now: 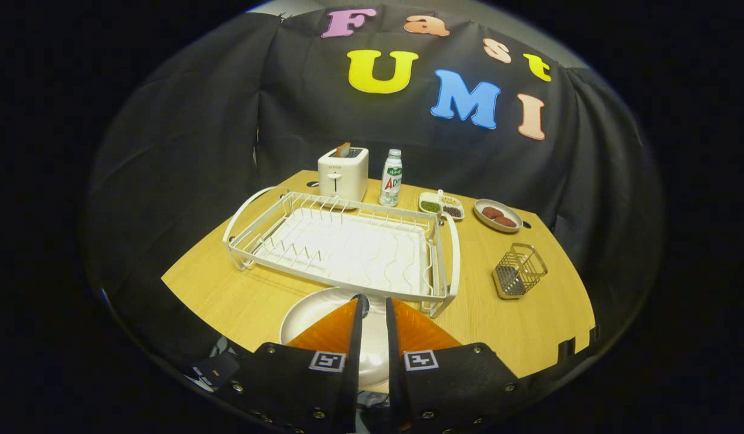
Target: Take the plate from the dish rack, then take the spoon from the basket and place it into the plate.
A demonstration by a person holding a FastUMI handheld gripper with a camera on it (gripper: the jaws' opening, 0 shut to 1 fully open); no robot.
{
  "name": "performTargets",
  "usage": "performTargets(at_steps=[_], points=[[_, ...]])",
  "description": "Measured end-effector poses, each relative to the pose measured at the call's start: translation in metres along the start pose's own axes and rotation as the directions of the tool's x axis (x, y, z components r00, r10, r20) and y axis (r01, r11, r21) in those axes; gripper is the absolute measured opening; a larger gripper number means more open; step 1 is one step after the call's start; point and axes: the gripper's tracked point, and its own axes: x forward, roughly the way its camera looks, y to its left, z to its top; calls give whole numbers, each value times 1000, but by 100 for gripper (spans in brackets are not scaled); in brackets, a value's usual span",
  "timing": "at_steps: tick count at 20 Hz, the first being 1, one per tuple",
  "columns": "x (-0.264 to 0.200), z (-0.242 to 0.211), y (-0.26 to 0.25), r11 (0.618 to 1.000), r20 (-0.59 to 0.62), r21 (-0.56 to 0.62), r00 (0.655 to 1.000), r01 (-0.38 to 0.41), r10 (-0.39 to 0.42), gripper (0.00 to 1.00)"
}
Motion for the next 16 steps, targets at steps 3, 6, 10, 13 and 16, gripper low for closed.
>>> performTargets(at_steps=[3,6,10,13,16], points=[[-9,36,-13,1000,83,-6,996,21,-20,21],[-23,80,-33,998,182,-4,981,63,-62,23],[-42,135,-59,992,307,42,944,116,-124,67],[-55,171,-79,987,391,101,907,124,-154,100],[-60,195,-96,985,448,132,879,114,-162,96]])
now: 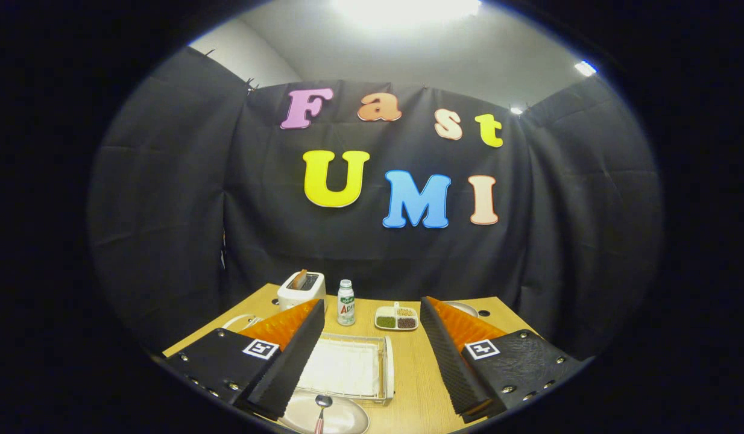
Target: Take the plate from the dish rack, then take the spoon from the basket and place it into the plate.
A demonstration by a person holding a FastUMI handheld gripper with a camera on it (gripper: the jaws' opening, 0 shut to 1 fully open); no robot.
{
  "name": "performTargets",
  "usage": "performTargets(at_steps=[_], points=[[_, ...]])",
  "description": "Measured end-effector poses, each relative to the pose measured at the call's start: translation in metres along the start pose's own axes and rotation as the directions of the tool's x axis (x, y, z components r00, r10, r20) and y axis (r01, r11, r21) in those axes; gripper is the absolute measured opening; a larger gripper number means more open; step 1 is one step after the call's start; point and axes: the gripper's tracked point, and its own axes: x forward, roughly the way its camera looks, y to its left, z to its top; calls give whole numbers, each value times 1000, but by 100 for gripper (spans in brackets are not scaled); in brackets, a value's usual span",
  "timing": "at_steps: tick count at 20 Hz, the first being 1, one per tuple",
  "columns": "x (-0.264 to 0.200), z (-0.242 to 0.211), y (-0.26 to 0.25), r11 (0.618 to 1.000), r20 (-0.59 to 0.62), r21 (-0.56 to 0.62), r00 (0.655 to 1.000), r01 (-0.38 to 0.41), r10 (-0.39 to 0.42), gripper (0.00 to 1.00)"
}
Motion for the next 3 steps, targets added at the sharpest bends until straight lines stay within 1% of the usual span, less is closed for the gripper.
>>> performTargets(at_steps=[3], points=[[11,12,-22,1000,51,18,998,22,-23,96]])
